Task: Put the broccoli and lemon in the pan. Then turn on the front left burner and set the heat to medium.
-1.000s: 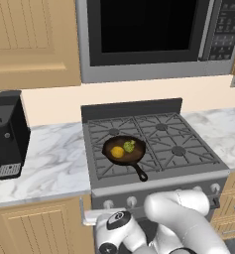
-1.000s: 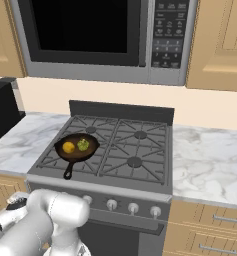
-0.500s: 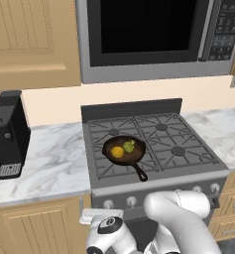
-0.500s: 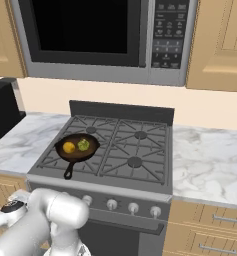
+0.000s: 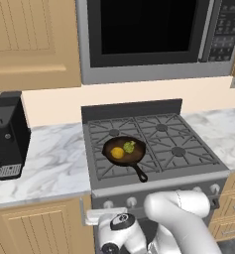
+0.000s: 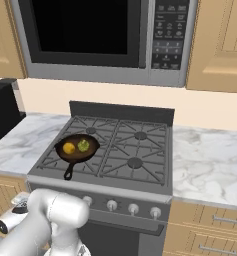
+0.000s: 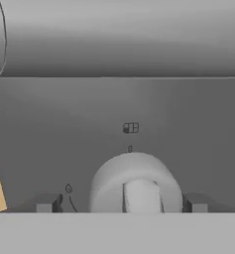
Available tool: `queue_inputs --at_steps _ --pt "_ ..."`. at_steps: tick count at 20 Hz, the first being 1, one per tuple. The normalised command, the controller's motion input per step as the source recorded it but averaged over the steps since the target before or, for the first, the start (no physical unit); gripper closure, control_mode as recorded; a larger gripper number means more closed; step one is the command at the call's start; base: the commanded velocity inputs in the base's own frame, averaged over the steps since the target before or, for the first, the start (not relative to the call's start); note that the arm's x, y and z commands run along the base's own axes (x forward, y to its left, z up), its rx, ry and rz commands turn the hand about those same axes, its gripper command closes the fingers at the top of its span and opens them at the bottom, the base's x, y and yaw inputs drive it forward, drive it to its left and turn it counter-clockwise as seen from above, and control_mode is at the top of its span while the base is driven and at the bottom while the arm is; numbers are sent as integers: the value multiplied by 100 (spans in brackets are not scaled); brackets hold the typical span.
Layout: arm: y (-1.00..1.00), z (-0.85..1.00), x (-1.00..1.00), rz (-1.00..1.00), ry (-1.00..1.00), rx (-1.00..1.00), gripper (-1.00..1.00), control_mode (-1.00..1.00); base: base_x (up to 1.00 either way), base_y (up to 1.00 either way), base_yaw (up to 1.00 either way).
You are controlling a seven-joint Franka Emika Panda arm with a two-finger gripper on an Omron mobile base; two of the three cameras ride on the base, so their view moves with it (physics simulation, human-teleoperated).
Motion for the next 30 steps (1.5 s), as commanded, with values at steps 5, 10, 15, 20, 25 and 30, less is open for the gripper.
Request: queue_inputs --at_steps 5,10,15,20,25,30 --pt "-55 -50 33 0 7 0 100 -100 0 0 0" --pt "-17 -52 45 3 12 -9 100 -100 0 0 0" --pt "0 -46 48 12 6 -25 100 -100 0 0 0" --pt "1 -39 34 17 10 -39 100 -100 0 0 0" --pt "9 -19 22 21 6 -47 100 -100 0 0 0" --pt "34 -6 1 22 14 -69 100 -100 0 0 0"
